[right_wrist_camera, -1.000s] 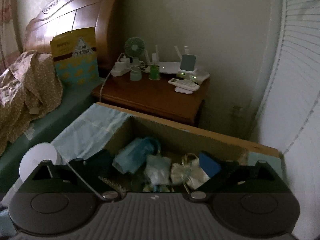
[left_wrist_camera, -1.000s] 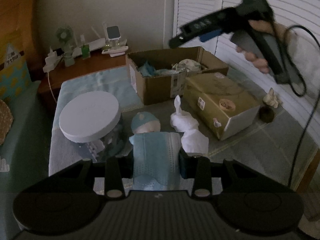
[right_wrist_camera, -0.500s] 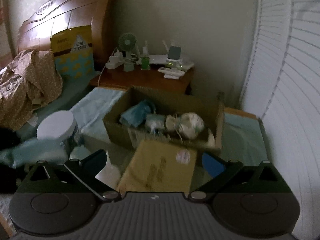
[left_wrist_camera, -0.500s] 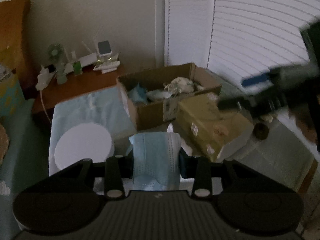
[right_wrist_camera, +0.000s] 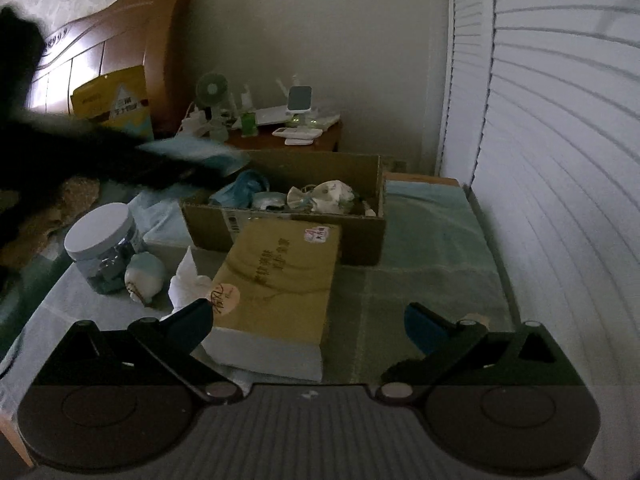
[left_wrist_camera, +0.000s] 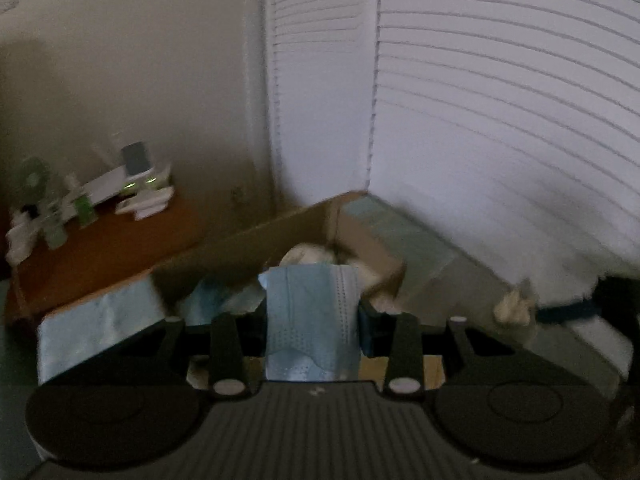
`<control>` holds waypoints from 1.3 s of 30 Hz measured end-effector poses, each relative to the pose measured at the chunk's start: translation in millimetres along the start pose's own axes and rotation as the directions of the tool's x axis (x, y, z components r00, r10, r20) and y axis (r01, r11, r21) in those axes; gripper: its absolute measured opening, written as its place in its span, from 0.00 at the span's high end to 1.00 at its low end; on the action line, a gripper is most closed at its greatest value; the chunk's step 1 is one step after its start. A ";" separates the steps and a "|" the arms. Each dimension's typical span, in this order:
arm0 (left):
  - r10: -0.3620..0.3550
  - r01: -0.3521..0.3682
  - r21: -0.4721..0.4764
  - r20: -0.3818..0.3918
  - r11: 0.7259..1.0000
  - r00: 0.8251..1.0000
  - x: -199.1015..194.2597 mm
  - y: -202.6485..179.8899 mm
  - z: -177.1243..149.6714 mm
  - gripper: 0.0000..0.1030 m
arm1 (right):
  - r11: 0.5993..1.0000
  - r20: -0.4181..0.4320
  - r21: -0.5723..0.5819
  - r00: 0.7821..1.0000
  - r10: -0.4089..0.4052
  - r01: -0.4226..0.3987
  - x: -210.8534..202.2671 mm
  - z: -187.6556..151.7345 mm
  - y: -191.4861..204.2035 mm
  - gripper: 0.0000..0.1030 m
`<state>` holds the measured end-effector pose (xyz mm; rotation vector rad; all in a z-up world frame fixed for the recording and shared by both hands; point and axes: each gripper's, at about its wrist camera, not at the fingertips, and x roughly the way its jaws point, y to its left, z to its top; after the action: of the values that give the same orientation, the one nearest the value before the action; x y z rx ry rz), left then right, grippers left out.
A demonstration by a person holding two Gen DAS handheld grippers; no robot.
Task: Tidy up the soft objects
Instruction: 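Carry the light blue face mask into the cardboard box and open the left gripper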
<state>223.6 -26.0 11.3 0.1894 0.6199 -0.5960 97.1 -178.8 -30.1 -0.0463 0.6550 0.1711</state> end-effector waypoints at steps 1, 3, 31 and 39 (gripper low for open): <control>-0.015 0.015 0.003 0.005 1.000 1.000 8.3 -0.3 5.9 0.63 | 1.000 0.002 0.005 1.000 -0.002 0.002 -1.1 -0.5 -1.4 0.00; -0.035 0.035 0.017 0.007 0.999 0.999 27.7 -2.8 18.2 0.62 | 1.000 0.005 0.013 1.000 -0.002 0.002 -2.6 -1.9 -4.0 0.00; 0.042 -0.042 -0.009 0.009 0.999 0.999 45.5 -8.0 26.4 0.09 | 0.996 -0.018 0.066 0.999 -0.050 0.051 -7.0 -19.8 -28.7 0.00; 0.056 -0.056 -0.013 0.007 0.998 0.998 -9.9 -16.5 -3.2 0.09 | 0.995 -0.081 0.062 0.994 -0.079 0.084 -1.3 -41.9 -30.7 0.00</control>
<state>206.1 -33.7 14.7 0.1913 0.6095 -0.5385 76.2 -213.2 -62.8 -0.0165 0.7352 0.0691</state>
